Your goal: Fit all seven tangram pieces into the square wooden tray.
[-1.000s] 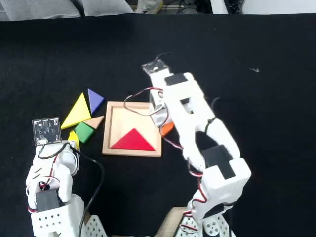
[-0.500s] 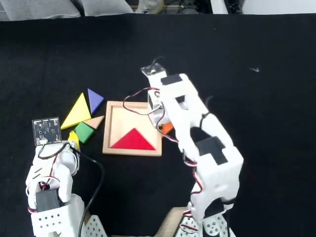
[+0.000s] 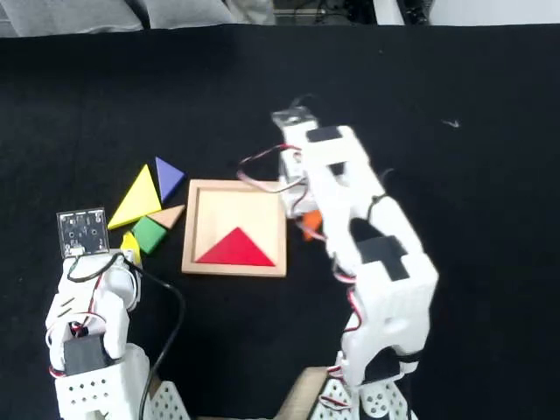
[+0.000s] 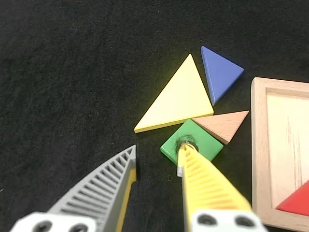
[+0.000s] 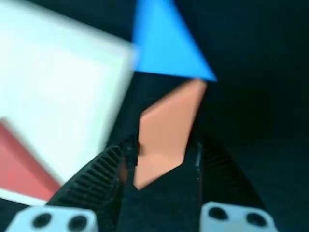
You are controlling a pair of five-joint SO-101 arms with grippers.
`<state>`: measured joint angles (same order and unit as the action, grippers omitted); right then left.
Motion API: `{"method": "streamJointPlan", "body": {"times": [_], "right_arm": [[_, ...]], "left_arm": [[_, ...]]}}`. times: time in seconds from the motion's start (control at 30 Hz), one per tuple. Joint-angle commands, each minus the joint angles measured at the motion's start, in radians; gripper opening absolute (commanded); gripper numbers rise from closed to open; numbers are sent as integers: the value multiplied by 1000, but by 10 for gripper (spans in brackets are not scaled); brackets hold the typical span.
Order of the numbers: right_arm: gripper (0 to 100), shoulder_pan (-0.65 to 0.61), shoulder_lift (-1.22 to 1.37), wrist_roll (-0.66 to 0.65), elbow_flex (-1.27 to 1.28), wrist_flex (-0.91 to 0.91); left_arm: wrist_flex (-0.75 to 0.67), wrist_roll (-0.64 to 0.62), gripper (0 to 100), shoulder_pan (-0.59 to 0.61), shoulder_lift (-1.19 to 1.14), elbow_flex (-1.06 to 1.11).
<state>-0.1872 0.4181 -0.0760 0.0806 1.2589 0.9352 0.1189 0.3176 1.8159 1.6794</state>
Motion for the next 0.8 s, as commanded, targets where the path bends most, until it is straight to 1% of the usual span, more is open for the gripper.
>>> {"method": "streamJointPlan", "body": {"times": [0.0,0.13,0.27,0.3,0.43,0.57,0.67,0.77], "right_arm": [[177,54,-18,-2,-36,-8],[177,49,-35,-2,-54,48],[178,3,-113,-2,-54,80],[178,-11,-131,-12,-44,81],[178,-54,-156,-173,12,69],[178,-21,-156,-189,35,8],[178,6,-156,-212,39,2],[178,6,-136,-247,39,2]], "left_arm": [[-3,0,152,-2,8,19],[-3,0,152,-2,8,19],[-3,0,152,-2,8,19],[-3,0,152,-2,8,19],[-3,0,152,-4,8,19],[-3,0,152,-4,8,19],[-3,0,152,-4,8,19],[-3,0,152,-4,8,19]]}}
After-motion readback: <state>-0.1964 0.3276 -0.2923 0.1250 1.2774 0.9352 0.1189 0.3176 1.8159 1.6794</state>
